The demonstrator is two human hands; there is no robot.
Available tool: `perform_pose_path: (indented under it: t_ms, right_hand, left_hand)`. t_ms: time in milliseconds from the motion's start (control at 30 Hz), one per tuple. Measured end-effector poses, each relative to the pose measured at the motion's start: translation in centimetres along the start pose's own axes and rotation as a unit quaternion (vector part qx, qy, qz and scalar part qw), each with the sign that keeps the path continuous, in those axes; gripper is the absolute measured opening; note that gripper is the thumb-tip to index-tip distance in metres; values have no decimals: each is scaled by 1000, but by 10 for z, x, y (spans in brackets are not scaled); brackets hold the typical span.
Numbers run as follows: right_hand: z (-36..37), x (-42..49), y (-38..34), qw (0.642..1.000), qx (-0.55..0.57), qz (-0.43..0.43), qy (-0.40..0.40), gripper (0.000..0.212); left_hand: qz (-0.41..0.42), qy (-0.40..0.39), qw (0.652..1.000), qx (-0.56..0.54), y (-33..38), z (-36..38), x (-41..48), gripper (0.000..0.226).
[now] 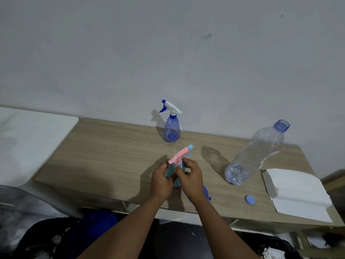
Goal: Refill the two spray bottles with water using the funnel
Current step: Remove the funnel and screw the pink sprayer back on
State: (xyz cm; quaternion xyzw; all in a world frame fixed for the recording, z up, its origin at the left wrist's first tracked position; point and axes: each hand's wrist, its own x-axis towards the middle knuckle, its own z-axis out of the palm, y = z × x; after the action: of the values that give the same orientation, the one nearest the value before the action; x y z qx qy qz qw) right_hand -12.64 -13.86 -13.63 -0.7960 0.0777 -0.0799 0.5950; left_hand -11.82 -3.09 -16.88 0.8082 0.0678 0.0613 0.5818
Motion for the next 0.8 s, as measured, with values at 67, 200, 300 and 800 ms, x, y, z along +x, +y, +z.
perform_pose_path:
  t_ms: [67,200,300,800]
  right_hand:
    - [-2,-1,1,999,20,18,24,17]
    - [-2,-2,3,1000,9,-2,-2,32]
    - [1,4,0,998,-47,-15,-44,32]
    - [13,6,3,997,-3,43,63,29]
  left_hand:
    - [-8,-8,1000,-7,-4,1,1,35]
    - [-3,-11,1000,1,-7,0,4,37]
    - [11,-22,1000,-1,-7,-4,4,41]
    - [-2,-46,999,3,-15,-8,9,48]
